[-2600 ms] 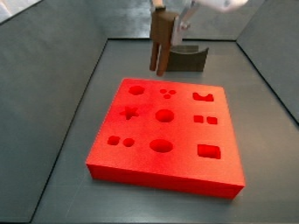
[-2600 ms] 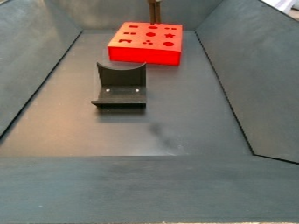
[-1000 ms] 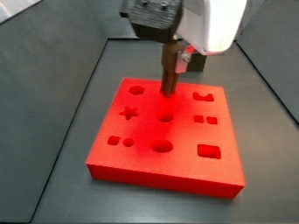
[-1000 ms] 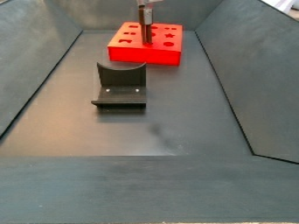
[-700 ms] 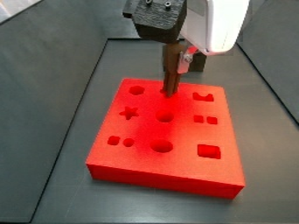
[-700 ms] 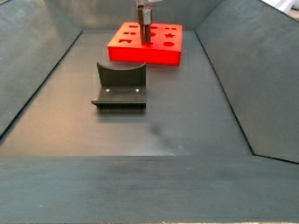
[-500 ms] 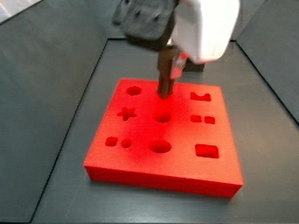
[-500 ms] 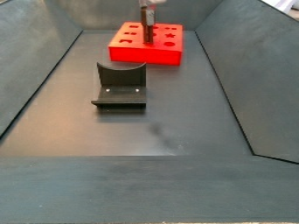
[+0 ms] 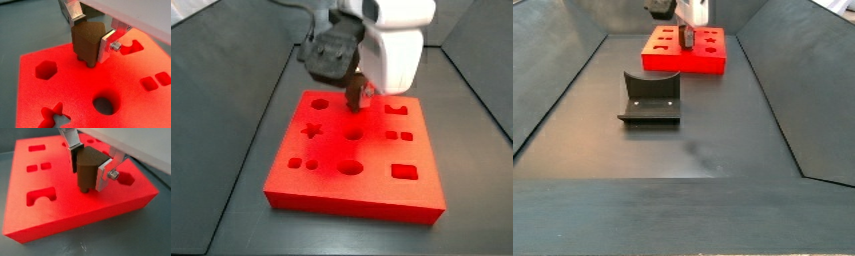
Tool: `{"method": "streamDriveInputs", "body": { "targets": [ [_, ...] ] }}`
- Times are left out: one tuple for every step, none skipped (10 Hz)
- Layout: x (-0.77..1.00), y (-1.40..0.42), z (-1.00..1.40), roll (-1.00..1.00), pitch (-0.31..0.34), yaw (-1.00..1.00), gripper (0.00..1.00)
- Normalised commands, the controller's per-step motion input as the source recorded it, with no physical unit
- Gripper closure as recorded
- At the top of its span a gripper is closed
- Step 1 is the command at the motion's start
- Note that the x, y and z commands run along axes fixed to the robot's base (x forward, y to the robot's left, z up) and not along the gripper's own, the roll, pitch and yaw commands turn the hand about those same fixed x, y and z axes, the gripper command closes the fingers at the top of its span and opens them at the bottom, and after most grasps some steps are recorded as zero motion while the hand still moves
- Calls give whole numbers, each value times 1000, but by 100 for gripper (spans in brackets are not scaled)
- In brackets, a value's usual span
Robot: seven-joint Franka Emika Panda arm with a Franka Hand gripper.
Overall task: Pick up the 3 prong object. Move up. Place the 3 prong object on the fixture. Regrasp the 3 prong object. Move to above the board. Insert the 3 prong object.
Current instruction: Insert the 3 prong object.
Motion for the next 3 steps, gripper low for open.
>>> {"method": "streamDriveInputs", "body": {
  "targets": [
    [23,0,0,29,29,0,100],
    [40,0,0,0,49,0,100],
    [0,0,0,0,0,0,100]
  ]
}}
